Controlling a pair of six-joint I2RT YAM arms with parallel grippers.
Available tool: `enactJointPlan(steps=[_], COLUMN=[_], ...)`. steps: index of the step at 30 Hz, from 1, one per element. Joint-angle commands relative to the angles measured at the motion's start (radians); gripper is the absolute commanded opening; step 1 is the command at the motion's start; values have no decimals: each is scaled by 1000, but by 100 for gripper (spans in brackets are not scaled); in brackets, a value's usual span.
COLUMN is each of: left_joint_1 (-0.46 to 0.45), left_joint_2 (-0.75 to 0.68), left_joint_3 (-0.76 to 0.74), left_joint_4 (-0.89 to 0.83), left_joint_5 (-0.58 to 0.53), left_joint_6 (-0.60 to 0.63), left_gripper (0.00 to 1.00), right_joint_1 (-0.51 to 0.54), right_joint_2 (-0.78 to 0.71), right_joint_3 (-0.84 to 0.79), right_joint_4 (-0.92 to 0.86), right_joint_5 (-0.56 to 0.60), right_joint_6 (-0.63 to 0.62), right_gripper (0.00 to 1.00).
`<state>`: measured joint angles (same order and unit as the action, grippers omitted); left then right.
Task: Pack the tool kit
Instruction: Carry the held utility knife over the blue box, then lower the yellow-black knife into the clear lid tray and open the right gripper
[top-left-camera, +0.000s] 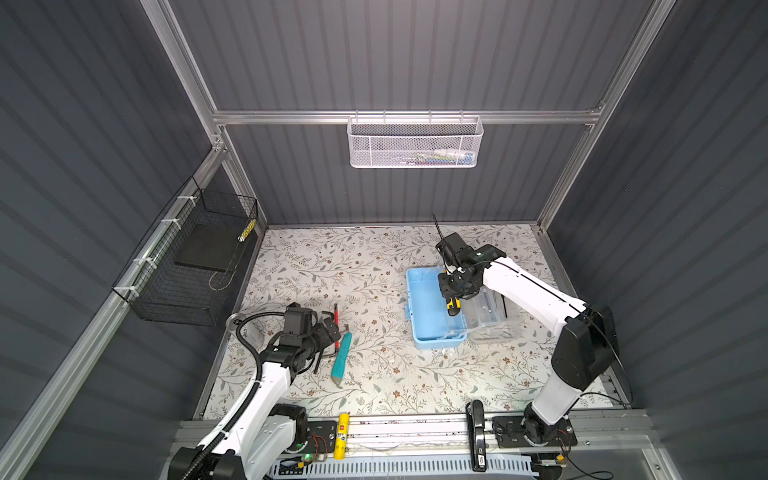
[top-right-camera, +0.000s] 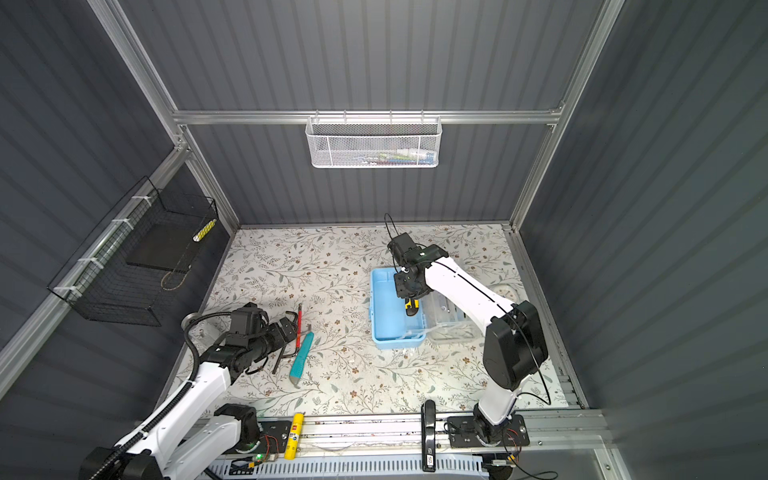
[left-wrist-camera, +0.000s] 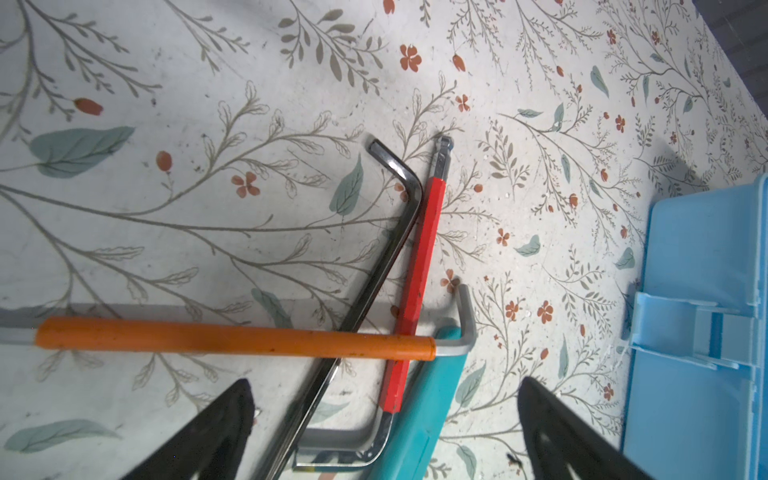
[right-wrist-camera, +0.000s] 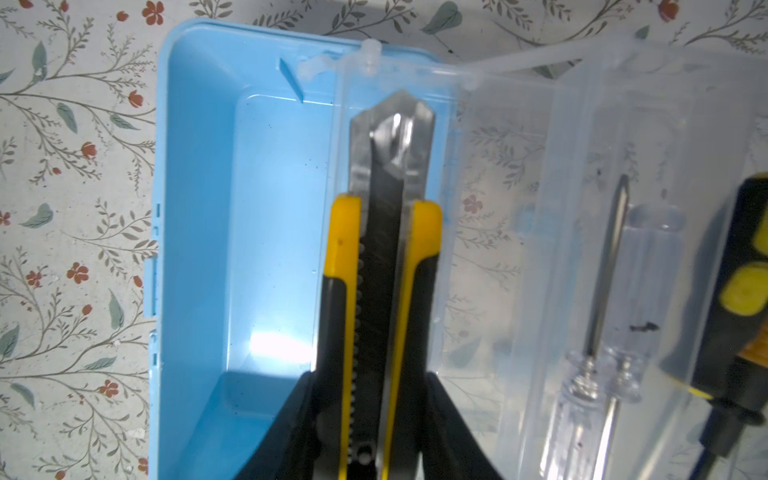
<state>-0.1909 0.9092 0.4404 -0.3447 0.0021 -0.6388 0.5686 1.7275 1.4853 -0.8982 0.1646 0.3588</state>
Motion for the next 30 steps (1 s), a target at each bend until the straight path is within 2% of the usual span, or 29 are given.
enactJointPlan(steps=[1,13,23,30], left_joint_1=[-4,-4,-4,-4], left_joint_2=[-10,-3,-10,-8], left_joint_3=[27,43,46,82], left_joint_4=[-29,-51,-55,-83], left_joint_5=[-13,-24,-30,-76], left_joint_6=[18,26,25,53], left_gripper=[100,100,99,100], right_joint_1=[-8,-32,-32,-8], right_joint_2=[19,70,93,40], right_joint_3=[-11,-65,-47,34], right_joint_4=[22,65,55,-15], right_joint_5=[27,10,4,61], right_joint_6=[-3,-4,-6,-33], right_gripper=[26,28,52,57])
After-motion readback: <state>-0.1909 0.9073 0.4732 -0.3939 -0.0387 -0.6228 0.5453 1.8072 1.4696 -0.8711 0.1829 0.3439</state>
